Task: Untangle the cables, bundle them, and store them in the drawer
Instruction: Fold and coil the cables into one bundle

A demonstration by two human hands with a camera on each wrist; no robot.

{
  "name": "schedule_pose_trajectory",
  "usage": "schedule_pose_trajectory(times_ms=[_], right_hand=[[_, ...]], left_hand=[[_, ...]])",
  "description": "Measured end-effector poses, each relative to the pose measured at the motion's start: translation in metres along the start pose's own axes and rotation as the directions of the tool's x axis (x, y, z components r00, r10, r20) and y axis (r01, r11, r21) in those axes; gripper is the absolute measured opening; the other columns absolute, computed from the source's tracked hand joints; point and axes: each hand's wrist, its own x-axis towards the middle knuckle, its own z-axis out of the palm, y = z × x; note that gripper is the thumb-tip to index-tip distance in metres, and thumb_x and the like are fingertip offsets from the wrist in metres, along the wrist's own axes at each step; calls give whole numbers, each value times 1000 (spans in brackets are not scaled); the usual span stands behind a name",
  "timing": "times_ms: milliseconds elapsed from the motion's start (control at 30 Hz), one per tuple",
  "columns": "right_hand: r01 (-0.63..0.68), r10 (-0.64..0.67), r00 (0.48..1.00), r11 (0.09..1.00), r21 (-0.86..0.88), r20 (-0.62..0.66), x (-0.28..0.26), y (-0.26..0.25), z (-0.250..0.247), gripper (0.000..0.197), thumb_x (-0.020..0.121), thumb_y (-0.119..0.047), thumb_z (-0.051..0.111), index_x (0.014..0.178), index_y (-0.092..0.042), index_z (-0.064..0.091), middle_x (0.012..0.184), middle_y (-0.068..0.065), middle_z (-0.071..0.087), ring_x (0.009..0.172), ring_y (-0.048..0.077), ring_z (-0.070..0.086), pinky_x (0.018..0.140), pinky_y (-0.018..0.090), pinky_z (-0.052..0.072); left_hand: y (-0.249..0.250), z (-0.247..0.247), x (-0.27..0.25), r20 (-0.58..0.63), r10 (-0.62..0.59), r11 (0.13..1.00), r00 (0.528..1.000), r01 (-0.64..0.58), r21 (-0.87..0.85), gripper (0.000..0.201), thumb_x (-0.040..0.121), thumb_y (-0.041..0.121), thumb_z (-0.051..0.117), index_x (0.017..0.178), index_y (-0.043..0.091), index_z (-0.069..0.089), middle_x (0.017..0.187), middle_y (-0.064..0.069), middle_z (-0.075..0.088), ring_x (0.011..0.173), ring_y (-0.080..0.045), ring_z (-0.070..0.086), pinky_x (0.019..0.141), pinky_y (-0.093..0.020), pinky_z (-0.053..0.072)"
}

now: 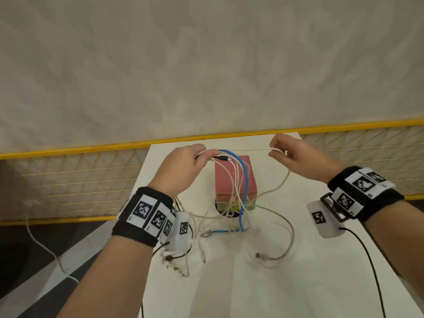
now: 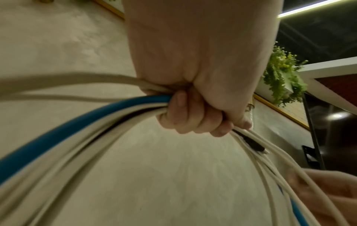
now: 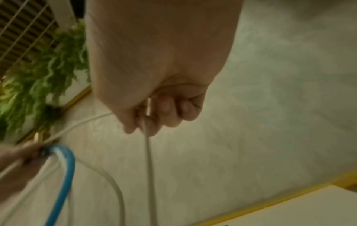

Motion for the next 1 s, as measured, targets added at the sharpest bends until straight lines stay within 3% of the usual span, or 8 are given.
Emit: schedule_pose_trajectory(times_ms=[100,233,400,500,633,700,800,1000], right_hand=[[-83,101,992,970,-230,70,1,10,10,31,87,-44,59,111,-30,46,95,-8,62,76,15,58,61,25,40],[17,-48,991,970,242,123,-1,-15,19,93,74,-43,76,148,-35,20,138,-8,45,126,6,42,108,27,31],[271,-224,957,920,282,-187,13,-72,43,77,67,-41,78,129,-17,41,127,0,42,118,9,42,105,38,39],[266,-172,842,957,117,-512,19,-76,44,78,59,-33,85,117,-19,36,120,5,30,116,11,32,102,35,38],[399,-396,916,917,25,-63,21,-76,35,46,76,-33,75,113,-18,51,117,2,54,114,17,49,112,25,24],[283,-305,947,941,184,103,21,-74,32,28,85,-36,65,99,-14,54,84,3,60,78,19,56,81,21,41],[199,-249,954,943,268,168,20,-69,32,24,92,-33,56,89,-9,52,68,0,49,61,13,44,59,21,35],[23,-215,946,789,614,241,17,-72,33,20,99,-25,46,94,-8,56,74,3,49,68,18,45,65,30,40]], left_hand=[[3,-1,3,-20,-19,1000,1000,20,12,46,97,49,46,64,16,48,52,2,40,53,-19,40,55,-36,33],[11,5,4,-4,-37,990,999,37,135,43,99,48,40,63,25,36,53,4,40,57,-22,42,55,-35,30],[31,19,3,98,18,980,995,-37,197,37,100,47,36,78,17,41,57,6,39,66,-26,44,59,-36,30],[30,13,2,121,37,964,992,-67,258,39,101,48,34,81,16,43,57,5,41,67,-28,46,58,-36,31],[22,8,-2,174,67,930,983,-124,346,43,101,48,32,98,12,57,68,-2,57,78,-33,59,61,-37,38],[19,7,-4,146,67,934,987,-114,339,42,100,50,33,87,14,49,59,4,44,69,-31,52,57,-36,33],[17,6,-6,101,61,942,993,-91,324,40,98,51,32,81,16,42,55,6,37,62,-27,43,55,-35,30],[9,8,-1,82,38,971,996,-56,232,44,97,52,31,85,14,50,60,1,48,66,-31,52,58,-39,38]])
